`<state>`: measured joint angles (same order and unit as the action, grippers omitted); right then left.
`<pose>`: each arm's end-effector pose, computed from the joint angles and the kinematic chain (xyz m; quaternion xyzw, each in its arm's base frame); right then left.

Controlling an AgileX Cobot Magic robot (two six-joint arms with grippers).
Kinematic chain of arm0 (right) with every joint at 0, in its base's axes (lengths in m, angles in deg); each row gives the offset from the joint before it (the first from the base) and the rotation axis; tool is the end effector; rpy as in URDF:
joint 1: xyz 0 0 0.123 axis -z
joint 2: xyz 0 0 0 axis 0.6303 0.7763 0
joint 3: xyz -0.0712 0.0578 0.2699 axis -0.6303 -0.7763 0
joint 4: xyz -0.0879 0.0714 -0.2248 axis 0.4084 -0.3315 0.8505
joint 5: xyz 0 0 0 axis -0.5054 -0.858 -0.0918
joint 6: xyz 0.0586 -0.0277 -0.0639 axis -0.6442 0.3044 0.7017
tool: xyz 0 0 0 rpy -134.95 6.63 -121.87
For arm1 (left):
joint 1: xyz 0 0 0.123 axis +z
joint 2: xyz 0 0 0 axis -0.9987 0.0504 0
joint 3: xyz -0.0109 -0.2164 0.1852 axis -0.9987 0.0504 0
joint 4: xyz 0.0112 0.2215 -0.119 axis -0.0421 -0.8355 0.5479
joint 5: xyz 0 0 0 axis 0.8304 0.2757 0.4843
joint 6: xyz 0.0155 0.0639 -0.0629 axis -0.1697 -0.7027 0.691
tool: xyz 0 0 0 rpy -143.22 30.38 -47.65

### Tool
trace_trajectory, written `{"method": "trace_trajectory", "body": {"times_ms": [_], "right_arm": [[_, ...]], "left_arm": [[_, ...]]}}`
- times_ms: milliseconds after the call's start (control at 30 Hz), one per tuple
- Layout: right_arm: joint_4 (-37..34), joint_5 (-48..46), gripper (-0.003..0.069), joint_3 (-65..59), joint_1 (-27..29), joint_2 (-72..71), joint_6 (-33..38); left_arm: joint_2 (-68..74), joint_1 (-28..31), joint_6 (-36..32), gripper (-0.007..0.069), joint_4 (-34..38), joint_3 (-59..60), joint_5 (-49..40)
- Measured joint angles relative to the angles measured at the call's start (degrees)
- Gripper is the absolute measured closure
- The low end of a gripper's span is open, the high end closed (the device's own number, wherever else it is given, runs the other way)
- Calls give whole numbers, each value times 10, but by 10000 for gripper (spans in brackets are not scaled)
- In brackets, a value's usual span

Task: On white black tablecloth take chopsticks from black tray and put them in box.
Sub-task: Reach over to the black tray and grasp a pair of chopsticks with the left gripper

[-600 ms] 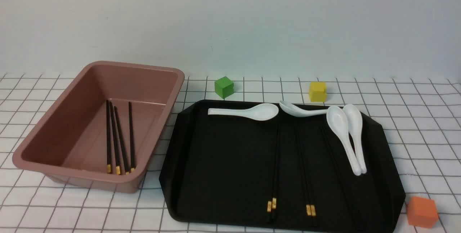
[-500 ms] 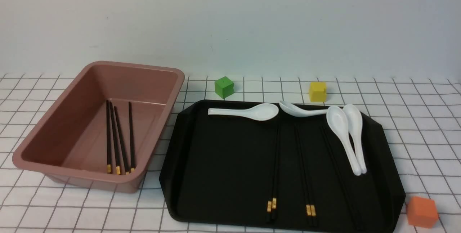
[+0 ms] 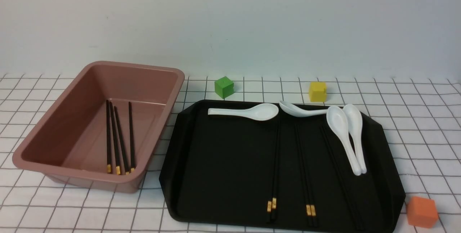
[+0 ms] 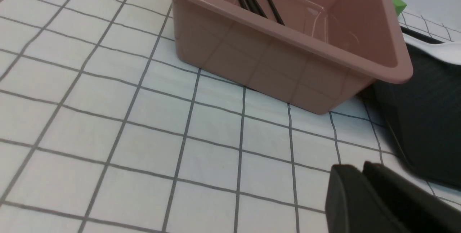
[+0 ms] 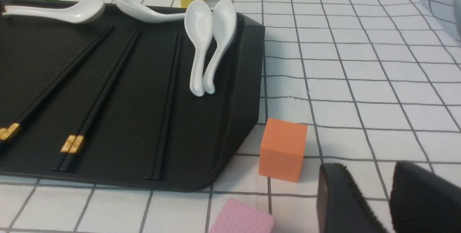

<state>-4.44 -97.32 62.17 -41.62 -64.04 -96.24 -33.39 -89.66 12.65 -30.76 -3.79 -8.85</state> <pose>0.0529 -0.0008 0.1747 0.0130 0.7996 0.0148 0.6002 0.0520 -0.0052 0.1691 -0.1174 0.8015 -0.1290 0.5719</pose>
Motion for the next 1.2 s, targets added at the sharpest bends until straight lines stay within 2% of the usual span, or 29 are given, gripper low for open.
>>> {"method": "trace_trajectory", "body": {"times_ms": [1000, 1067, 1167, 1200], "right_arm": [[0, 0, 419, 0, 0, 0, 0], [0, 0, 419, 0, 0, 0, 0], [0, 0, 419, 0, 0, 0, 0], [0, 0, 419, 0, 0, 0, 0]], "left_arm": [[0, 0, 5, 522, 11, 0, 0], [0, 0, 36, 521, 63, 0, 0], [0, 0, 126, 516, 212, 0, 0], [0, 0, 138, 515, 232, 0, 0]]}}
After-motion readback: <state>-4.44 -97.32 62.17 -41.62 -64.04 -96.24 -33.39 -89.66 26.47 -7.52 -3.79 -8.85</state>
